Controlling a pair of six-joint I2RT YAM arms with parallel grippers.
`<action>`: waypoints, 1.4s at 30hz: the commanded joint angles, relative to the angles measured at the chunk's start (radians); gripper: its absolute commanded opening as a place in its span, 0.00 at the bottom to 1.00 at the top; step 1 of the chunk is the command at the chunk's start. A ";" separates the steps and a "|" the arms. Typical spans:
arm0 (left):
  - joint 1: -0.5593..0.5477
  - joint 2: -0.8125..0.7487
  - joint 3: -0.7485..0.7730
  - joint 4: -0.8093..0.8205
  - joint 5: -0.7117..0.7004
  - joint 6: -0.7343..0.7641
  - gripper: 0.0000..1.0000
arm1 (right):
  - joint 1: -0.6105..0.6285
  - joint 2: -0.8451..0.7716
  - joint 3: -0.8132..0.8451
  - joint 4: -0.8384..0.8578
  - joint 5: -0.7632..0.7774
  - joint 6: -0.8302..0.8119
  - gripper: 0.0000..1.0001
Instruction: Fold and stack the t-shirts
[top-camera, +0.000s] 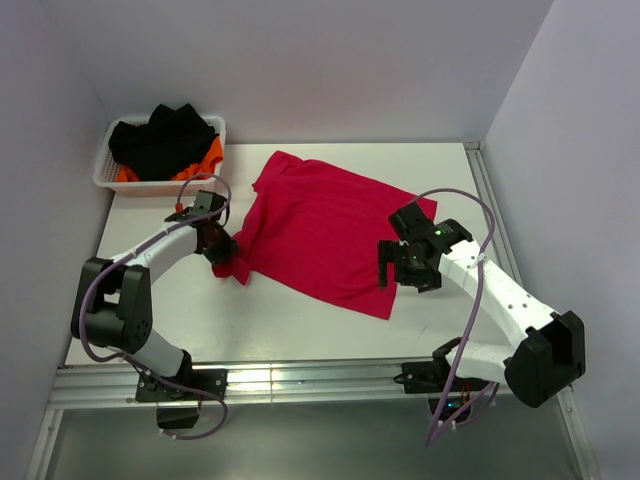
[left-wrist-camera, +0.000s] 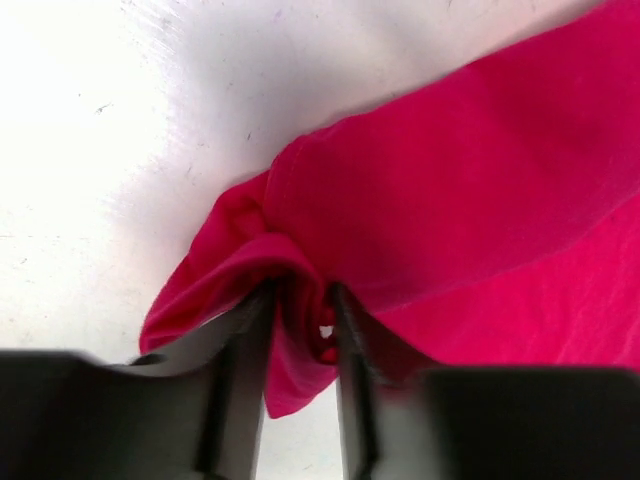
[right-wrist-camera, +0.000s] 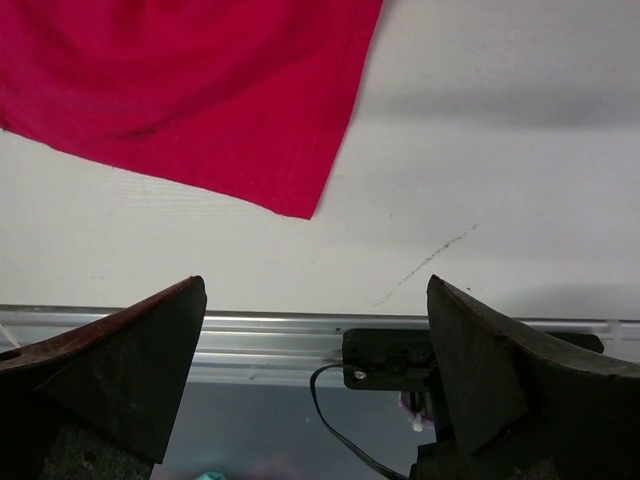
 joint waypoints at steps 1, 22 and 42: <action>-0.003 -0.030 0.036 0.000 -0.025 0.005 0.33 | 0.003 -0.007 0.056 -0.031 0.023 0.003 0.98; 0.005 -0.082 0.115 -0.084 -0.037 0.102 0.00 | 0.003 0.002 -0.109 -0.024 -0.236 0.140 0.99; 0.008 -0.110 0.069 -0.086 -0.003 0.126 0.00 | 0.005 0.253 -0.218 0.286 -0.211 0.210 0.93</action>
